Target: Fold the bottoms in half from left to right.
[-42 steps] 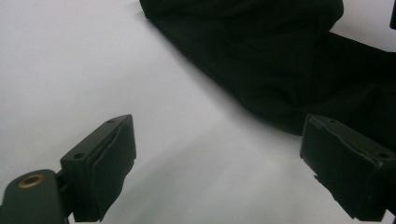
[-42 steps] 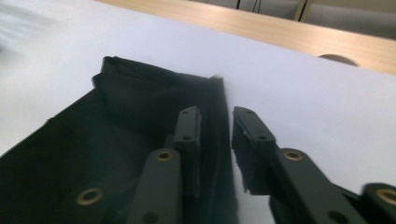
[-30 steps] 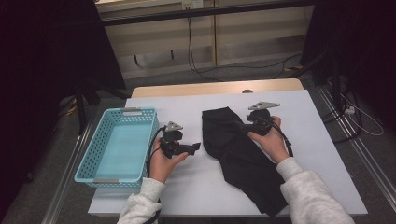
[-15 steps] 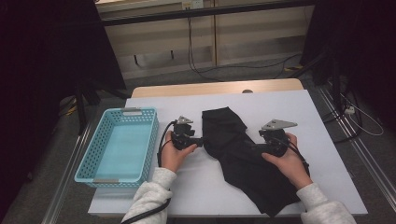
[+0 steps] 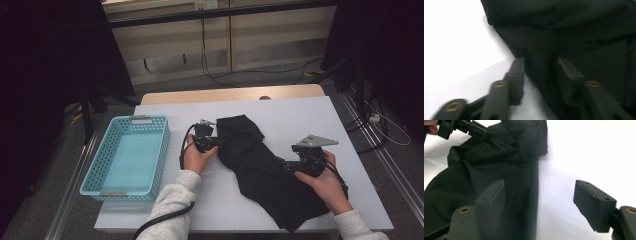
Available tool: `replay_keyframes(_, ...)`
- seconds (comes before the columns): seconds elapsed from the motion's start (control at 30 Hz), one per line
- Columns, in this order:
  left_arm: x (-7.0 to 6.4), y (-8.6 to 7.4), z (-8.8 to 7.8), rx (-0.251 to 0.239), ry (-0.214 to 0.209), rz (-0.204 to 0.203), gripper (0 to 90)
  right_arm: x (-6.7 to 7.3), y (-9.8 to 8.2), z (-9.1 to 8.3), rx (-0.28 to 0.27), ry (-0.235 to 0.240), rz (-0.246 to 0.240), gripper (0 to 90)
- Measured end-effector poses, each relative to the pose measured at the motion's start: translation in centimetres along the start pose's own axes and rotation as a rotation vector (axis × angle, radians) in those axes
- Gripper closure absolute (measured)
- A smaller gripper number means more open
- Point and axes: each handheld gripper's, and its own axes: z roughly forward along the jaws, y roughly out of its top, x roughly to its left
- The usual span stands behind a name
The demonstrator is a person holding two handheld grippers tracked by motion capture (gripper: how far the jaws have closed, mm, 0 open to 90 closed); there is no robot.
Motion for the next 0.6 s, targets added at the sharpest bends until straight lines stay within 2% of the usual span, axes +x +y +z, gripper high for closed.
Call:
replay_keyframes(0.03,0.0,0.0,0.0,-0.002,-0.001,-0.005,65.9,0.0,-0.1,0.0,0.0,-0.001,0.001,25.2)
replay_keyframes(0.1,-0.1,-0.2,0.1,0.002,-0.035,-0.023,77.9,0.0,-0.2,0.0,0.006,0.0,0.002,25.3)
replay_keyframes(0.17,-0.2,-0.3,0.1,-0.011,-0.037,-0.027,82.2,0.0,-0.4,0.1,0.014,0.001,-0.001,25.3)
replay_keyframes(0.3,0.1,-0.3,-0.5,-0.028,-0.033,-0.04,86.2,0.2,-0.6,0.3,0.028,0.008,-0.004,25.4)
replay_keyframes(0.4,1.2,-0.4,-1.7,-0.041,-0.004,-0.045,87.0,0.1,-0.8,0.2,0.036,0.011,-0.008,25.4)
replay_keyframes(0.6,3.2,-1.3,-3.9,-0.076,0.047,-0.082,87.3,-0.2,-1.6,-0.1,0.062,0.022,0.012,24.1)
